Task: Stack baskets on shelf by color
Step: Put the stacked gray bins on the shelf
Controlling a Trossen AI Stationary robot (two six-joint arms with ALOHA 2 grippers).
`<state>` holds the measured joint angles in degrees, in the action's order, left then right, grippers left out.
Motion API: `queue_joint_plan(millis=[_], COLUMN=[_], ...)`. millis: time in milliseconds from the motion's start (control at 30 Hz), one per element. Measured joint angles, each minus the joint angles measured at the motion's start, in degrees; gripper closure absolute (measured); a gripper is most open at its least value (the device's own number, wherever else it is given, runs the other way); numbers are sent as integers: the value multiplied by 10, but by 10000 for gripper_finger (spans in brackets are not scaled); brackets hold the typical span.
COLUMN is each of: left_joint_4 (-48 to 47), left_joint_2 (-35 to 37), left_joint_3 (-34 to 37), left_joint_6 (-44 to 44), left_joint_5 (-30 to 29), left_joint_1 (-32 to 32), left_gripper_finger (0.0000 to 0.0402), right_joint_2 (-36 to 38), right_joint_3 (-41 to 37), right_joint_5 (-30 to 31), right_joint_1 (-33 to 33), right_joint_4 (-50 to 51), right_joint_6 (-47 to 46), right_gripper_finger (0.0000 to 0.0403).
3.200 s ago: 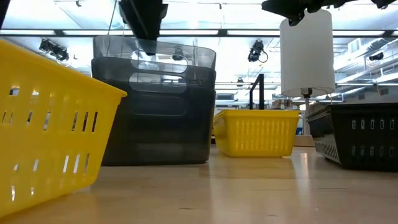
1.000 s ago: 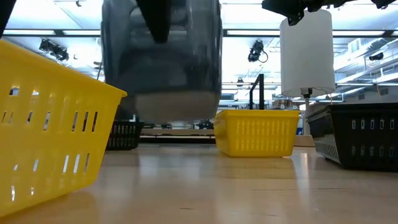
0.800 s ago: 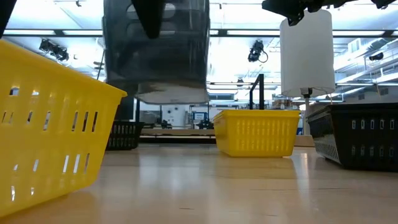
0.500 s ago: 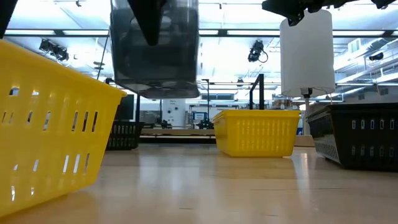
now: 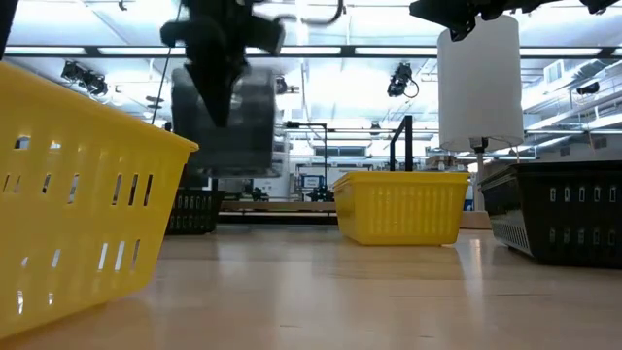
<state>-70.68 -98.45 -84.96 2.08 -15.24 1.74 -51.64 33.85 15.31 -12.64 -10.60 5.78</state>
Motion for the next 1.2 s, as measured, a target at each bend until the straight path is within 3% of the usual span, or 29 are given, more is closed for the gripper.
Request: queue_joint_plan(millis=[567,733,900,1200], left_joint_4=[64,77,63,18], left_joint_2=[3,-10,-18,-27], left_joint_3=[20,20,20,20], left_joint_6=[-206,-227,-231,-223], left_joint_5=[-7,25,70,69], left_joint_1=[-211,-257,-276,-275], left_gripper_finger=[377,382,375,351], right_joint_2=[-18,-18,-18,-18], right_joint_3=[0,0,0,0], right_joint_5=[1,0,0,0], right_joint_1=[-8,-12,-12,-12], right_joint_4=[-15,-15,-15,-15], right_joint_6=[3,4,4,4], right_gripper_finger=[204,204,204,204])
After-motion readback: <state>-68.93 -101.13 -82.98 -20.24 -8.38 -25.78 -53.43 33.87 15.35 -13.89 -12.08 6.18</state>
